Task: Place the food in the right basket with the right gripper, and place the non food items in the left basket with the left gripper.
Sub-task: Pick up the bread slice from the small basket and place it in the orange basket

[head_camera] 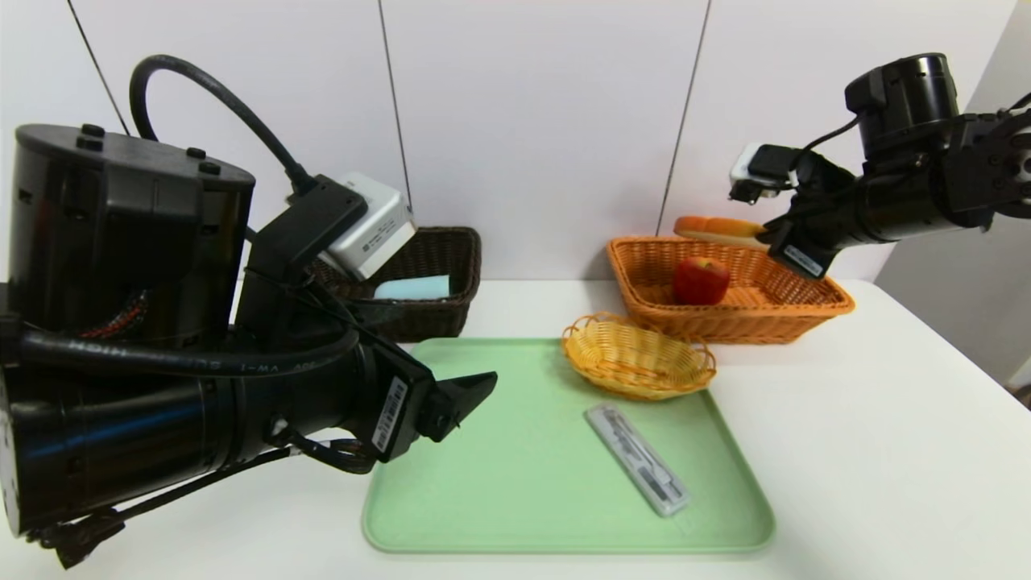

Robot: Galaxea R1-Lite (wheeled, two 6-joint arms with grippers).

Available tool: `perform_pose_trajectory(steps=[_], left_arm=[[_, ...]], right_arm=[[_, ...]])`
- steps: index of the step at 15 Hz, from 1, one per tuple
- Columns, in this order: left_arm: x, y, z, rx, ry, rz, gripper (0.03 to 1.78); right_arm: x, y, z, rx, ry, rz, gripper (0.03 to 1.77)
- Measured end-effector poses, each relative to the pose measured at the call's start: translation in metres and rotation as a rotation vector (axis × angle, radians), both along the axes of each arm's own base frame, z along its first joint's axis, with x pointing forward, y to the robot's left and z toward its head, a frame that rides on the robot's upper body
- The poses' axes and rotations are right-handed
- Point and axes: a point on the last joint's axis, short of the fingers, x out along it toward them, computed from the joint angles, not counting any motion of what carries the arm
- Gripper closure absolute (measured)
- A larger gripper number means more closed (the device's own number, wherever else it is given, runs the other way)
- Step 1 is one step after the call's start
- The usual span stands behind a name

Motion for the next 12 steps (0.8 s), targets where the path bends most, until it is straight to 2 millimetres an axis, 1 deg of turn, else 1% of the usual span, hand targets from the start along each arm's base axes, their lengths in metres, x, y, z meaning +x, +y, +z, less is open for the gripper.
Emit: perform_pose_trajectory(steps=[2, 5, 7, 9, 12], left_arm=[[0.000, 0.000, 0.000, 0.000, 0.002, 0.001, 0.12], [-0.001, 0.002, 0.000, -0.001, 0.000, 0.001, 0.12], [-0.003, 0.003, 0.000, -0.003, -0.001, 0.002, 0.12], [-0.004, 0.006, 0.000, -0.002, -0.001, 0.003, 0.12], [-0.006, 0.008, 0.001, -0.008, -0.006, 0.005, 0.12]], right_arm=[[-0.001, -0.005, 0.003, 0.076, 0.029, -0.026, 1.74], [-0.008, -0.016, 0.018, 0.190, 0.120, -0.013, 1.74], [-0.012, -0.022, 0.025, 0.232, 0.191, 0.003, 1.74], [-0.010, -0.026, 0.028, 0.266, 0.221, 0.022, 1.74], [0.001, -0.027, 0.026, 0.282, 0.217, 0.041, 1.74]])
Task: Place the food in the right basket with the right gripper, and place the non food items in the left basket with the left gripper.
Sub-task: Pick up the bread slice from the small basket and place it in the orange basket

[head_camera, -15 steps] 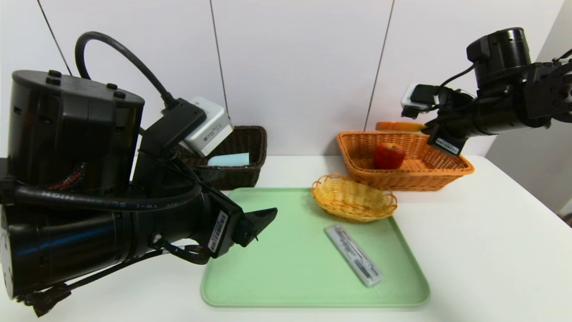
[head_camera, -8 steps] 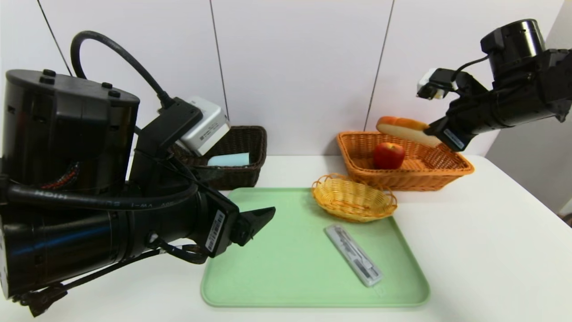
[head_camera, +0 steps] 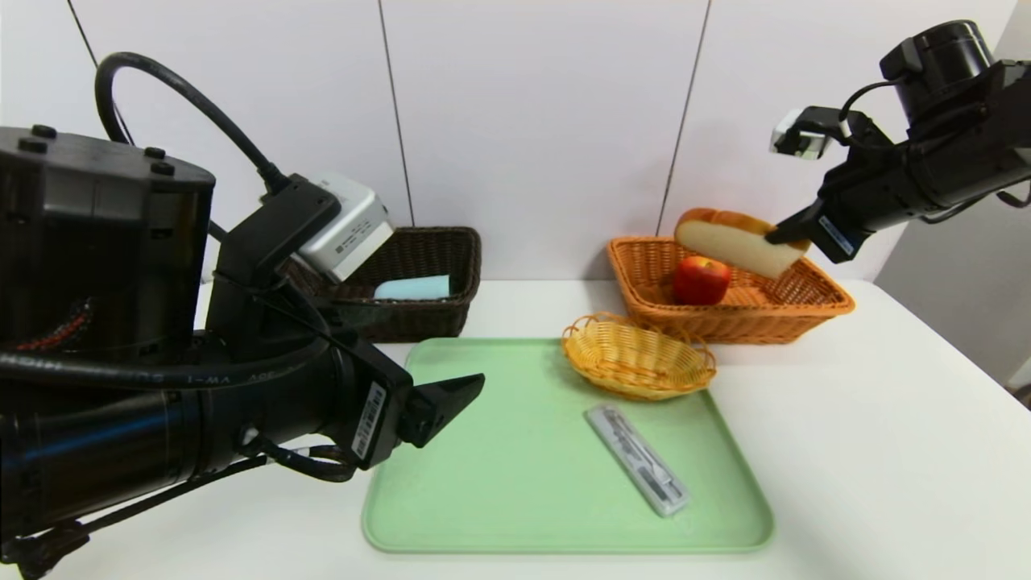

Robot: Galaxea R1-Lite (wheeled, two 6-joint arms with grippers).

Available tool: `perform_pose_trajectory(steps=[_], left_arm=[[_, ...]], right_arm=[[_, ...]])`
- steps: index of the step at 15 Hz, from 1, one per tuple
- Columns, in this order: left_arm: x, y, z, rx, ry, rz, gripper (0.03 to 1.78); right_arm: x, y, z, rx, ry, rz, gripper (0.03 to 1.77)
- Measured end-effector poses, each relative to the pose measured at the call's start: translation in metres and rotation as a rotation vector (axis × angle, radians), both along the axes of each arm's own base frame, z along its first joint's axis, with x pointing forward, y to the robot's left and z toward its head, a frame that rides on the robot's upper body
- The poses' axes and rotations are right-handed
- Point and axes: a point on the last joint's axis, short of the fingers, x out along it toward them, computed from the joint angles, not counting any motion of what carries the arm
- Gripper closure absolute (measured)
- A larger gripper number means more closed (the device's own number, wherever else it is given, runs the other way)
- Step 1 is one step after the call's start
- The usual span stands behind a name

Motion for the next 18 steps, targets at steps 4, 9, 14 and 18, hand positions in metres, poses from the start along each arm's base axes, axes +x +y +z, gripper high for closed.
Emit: perform_pose_trajectory(steps=[4, 9, 14, 18], left_arm=[[-0.001, 0.002, 0.001, -0.005, -0.005, 0.001, 0.12], [-0.001, 0.003, 0.001, -0.002, -0.003, 0.006, 0.12], [0.001, 0.004, -0.001, 0.000, 0.001, 0.013, 0.12], [0.001, 0.003, -0.002, 0.003, 0.005, 0.012, 0.12]], right_arm=[[0.014, -0.001, -0.007, 0.027, 0.002, 0.060, 1.74], [0.023, -0.006, -0.020, 0.004, 0.028, 0.119, 1.74], [0.025, -0.007, -0.029, -0.006, 0.077, 0.148, 1.74], [0.028, -0.007, -0.036, -0.004, 0.107, 0.149, 1.74]])
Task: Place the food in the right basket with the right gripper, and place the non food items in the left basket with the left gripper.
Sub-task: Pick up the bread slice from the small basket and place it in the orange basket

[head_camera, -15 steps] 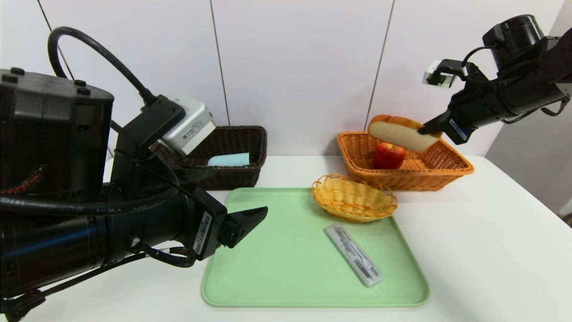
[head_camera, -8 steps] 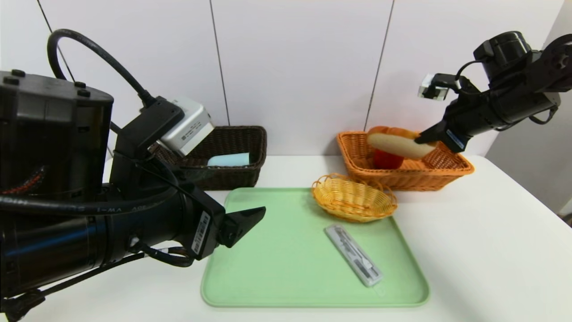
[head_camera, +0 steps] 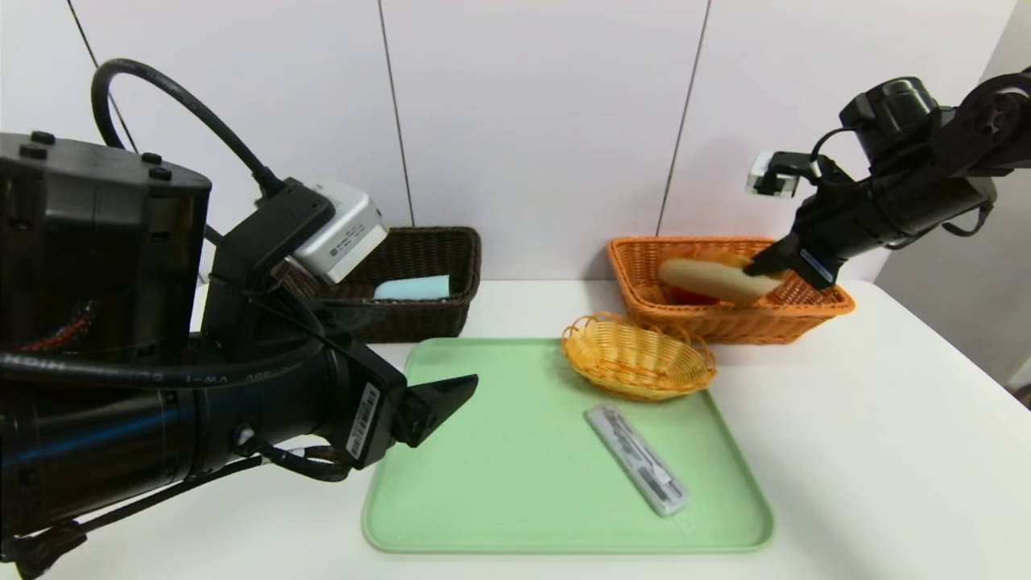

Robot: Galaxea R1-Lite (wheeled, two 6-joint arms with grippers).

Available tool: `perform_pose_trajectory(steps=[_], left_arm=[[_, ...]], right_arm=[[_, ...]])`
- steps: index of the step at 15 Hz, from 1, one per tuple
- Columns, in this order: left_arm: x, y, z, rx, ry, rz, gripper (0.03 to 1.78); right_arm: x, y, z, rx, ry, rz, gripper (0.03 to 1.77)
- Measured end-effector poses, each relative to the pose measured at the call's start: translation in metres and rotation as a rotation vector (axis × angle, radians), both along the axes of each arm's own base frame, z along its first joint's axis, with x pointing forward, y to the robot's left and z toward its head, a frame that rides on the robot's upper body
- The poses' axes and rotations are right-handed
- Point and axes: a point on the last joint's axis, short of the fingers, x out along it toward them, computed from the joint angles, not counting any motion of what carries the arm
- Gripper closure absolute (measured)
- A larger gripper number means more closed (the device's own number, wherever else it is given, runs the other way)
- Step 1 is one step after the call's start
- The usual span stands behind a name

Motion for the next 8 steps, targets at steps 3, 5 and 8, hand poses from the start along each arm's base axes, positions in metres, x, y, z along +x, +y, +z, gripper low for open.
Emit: perform_pose_trajectory(steps=[3, 5, 8], left_arm=[[0.000, 0.000, -0.001, 0.003, 0.003, 0.000, 0.12], [0.001, 0.001, -0.001, 0.003, 0.003, 0.003, 0.12], [0.002, 0.001, -0.002, 0.004, 0.004, 0.008, 0.12]], right_arm=[[0.005, 0.000, -0.009, -0.001, 0.024, 0.000, 1.74], [0.008, 0.000, -0.012, 0.000, 0.030, -0.002, 1.74], [0.010, 0.000, -0.014, -0.001, 0.035, -0.002, 1.74]])
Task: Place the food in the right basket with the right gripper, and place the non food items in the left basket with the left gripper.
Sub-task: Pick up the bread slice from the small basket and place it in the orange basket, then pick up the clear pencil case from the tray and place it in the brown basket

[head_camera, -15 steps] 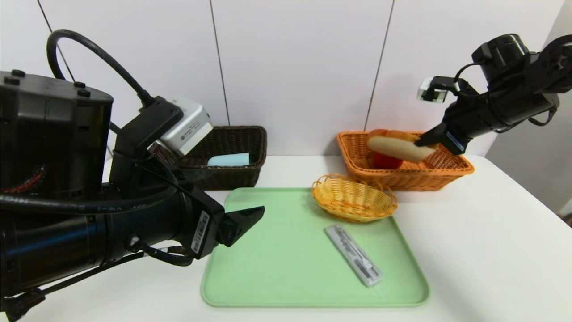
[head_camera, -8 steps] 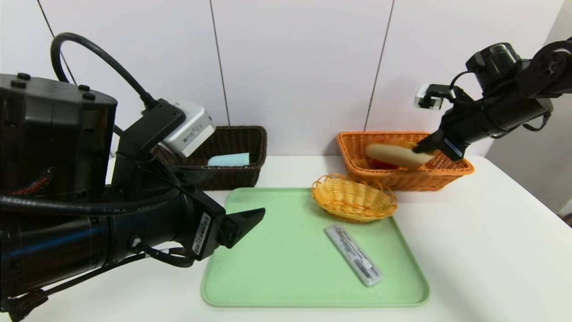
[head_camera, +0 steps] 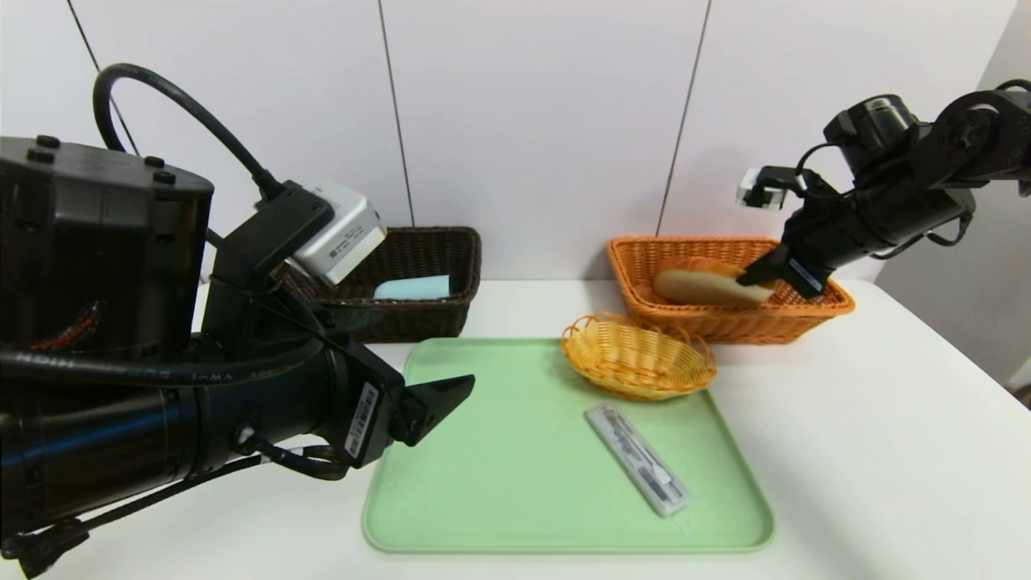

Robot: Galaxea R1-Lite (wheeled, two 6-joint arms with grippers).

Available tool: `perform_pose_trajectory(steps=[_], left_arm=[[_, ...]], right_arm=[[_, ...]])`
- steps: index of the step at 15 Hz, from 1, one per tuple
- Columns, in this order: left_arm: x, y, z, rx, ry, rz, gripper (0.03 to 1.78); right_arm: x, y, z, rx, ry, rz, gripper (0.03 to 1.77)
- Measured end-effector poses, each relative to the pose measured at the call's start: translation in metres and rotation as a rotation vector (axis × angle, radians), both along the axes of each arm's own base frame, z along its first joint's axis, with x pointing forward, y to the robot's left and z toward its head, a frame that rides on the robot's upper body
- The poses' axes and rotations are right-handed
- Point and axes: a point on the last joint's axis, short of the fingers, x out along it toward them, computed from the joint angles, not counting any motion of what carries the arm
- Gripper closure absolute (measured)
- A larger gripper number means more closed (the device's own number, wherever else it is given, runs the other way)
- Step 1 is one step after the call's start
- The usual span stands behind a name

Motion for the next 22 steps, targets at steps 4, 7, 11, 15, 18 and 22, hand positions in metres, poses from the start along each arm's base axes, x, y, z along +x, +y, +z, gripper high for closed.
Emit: perform_pose_trajectory(steps=[4, 7, 11, 15, 18, 22], left_arm=[[0.000, 0.000, 0.000, 0.000, 0.000, 0.001, 0.12], [0.000, 0.000, 0.000, 0.000, -0.002, 0.002, 0.12], [0.000, 0.001, 0.001, -0.002, -0.003, 0.003, 0.12], [0.001, 0.002, 0.001, -0.003, -0.005, 0.011, 0.12], [0.001, 0.004, 0.002, -0.006, -0.008, 0.020, 0.12], [-0.002, 0.008, 0.007, -0.022, -0.021, 0.020, 0.12]], right_arm=[[0.000, 0.000, 0.000, -0.002, -0.001, -0.004, 1.74], [0.000, 0.000, 0.001, 0.000, -0.002, -0.009, 1.41], [-0.004, 0.001, 0.006, 0.006, -0.013, -0.005, 0.88], [-0.014, 0.000, 0.022, 0.019, -0.057, -0.017, 0.56], [-0.031, -0.001, 0.046, 0.069, -0.102, -0.069, 0.41], [-0.075, 0.001, 0.080, 0.178, -0.079, -0.161, 0.29]])
